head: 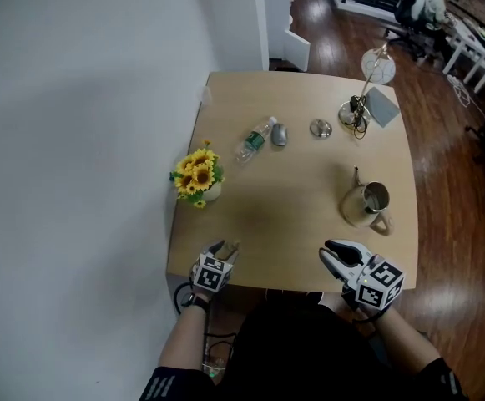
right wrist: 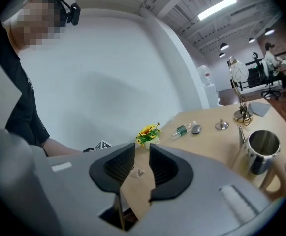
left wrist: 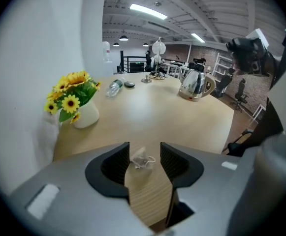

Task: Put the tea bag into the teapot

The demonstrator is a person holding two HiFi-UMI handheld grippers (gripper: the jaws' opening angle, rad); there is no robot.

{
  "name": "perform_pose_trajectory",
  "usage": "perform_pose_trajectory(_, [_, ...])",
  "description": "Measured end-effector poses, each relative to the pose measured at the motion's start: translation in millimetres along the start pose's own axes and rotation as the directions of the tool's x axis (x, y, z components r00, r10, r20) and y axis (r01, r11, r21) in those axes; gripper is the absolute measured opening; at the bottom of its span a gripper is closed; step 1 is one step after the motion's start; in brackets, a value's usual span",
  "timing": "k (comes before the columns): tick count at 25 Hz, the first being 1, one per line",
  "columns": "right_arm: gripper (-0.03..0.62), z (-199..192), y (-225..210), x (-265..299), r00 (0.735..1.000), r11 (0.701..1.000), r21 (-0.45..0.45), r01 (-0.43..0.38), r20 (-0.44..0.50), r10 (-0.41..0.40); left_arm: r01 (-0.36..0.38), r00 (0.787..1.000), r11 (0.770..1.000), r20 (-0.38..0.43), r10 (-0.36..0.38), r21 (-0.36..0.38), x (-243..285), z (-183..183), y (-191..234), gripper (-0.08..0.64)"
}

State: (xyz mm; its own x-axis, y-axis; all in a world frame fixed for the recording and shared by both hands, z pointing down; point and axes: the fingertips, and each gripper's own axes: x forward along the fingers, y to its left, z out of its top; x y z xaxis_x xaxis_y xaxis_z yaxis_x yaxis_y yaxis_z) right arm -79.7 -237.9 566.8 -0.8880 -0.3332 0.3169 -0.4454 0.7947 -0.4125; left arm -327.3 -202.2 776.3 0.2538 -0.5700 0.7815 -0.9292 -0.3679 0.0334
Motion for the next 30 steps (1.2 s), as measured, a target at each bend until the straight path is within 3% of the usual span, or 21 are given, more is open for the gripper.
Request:
perform_pose_trajectory(6, [0.104, 0, 11, 17, 0.999, 0.999, 0.031, -0.041, -0.01, 0.041, 0.003, 0.994, 1.0, -0.108, -0.005, -0.015, 32, -31, 7, 0.139])
perform_pose_trajectory(12, [0.104, 3, 7, 16, 0.999, 0.998, 0.047, -0.037, -0.001, 0.037, -0.018, 0.994, 1.0, -0.112, 0.019, 0.01, 39, -29, 11, 0.0])
perform_pose_trajectory(16, [0.104, 8, -1, 4, 1.0, 0.998, 0.062, -0.014, 0.02, 0.013, -0.029, 0.995, 0.999, -0.091, 0.03, 0.019, 35, -17, 12, 0.0])
perform_pose_trajectory(19, [0.104, 16, -7, -6, 0.999, 0.998, 0.068, 0.003, 0.047, -0.006, -0.037, 0.999, 0.998, -0.029, 0.039, 0.051, 25, 14, 11, 0.0])
perform_pose_trajectory(23, [0.104, 23, -18, -27, 0.996, 0.997, 0.073, 0.028, 0.088, -0.034, -0.055, 0.995, 0.989, 0.09, 0.043, 0.139, 11, 81, -2, 0.0])
perform_pose_trajectory(26, [0.104, 23, -28, -45, 0.993, 0.995, 0.086, 0.048, 0.108, -0.057, -0.067, 0.983, 0.971, 0.181, 0.025, 0.231, 3, 143, -27, 0.0])
perform_pose_trajectory(30, [0.104, 20, -40, -72, 0.987, 0.992, 0.103, 0.078, 0.129, -0.091, -0.042, 0.956, 0.943, 0.287, -0.058, 0.329, 2, 225, -76, 0.0])
